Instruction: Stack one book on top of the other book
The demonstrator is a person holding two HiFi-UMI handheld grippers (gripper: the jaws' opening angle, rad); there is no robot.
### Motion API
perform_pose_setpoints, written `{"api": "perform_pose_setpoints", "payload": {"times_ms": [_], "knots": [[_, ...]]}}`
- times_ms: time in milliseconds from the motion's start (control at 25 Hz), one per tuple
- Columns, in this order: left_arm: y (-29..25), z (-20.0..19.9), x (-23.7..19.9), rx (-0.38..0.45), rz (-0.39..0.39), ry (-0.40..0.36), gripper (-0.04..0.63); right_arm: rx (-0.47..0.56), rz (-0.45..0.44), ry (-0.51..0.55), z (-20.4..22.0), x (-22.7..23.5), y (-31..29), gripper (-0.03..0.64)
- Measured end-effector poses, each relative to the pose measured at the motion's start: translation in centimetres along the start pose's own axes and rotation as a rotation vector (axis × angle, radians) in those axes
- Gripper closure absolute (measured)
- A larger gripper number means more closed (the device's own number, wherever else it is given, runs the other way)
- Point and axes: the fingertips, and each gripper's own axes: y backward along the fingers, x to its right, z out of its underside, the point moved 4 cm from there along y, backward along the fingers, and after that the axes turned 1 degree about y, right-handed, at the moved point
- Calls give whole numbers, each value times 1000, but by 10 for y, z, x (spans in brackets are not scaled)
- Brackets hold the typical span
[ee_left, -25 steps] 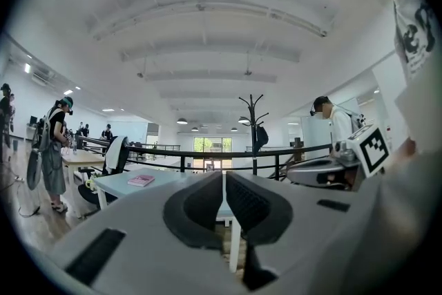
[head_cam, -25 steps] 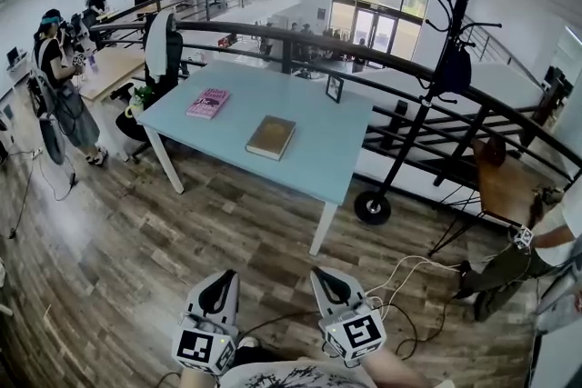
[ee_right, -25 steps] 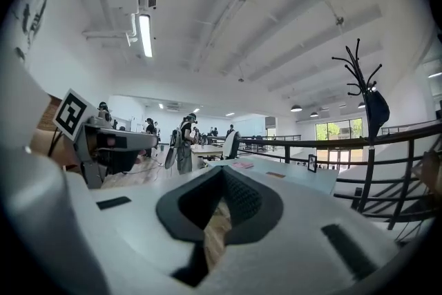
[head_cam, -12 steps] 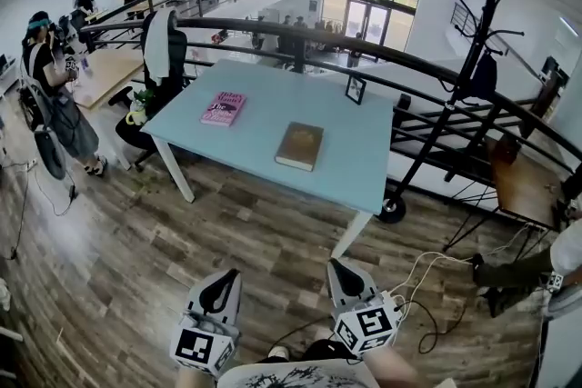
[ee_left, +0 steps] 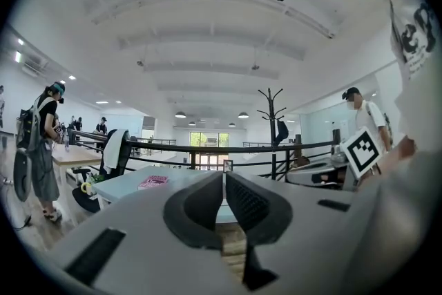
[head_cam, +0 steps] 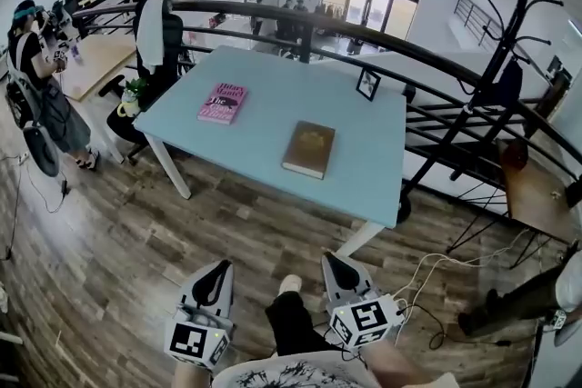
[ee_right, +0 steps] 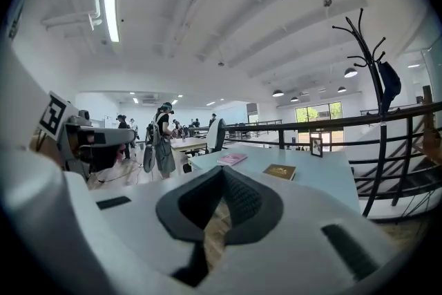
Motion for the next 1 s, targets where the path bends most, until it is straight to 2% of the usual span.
{"api": "perform_pose_setpoints", "payload": {"times_ms": [320, 560, 760, 1000], "knots": [[-157, -14, -61, -12, 0, -24, 578, 10, 26, -42, -20, 99, -142, 624], [-280, -27, -90, 1, 39, -29, 578, 25, 68, -26, -46, 181, -228, 624], [-359, -25, -99, -7, 91, -19, 578, -11, 128, -44, -39, 234, -272, 624], [-423, -20, -107, -39, 163, -18, 578, -80, 185, -69, -27, 270, -303, 623]]}}
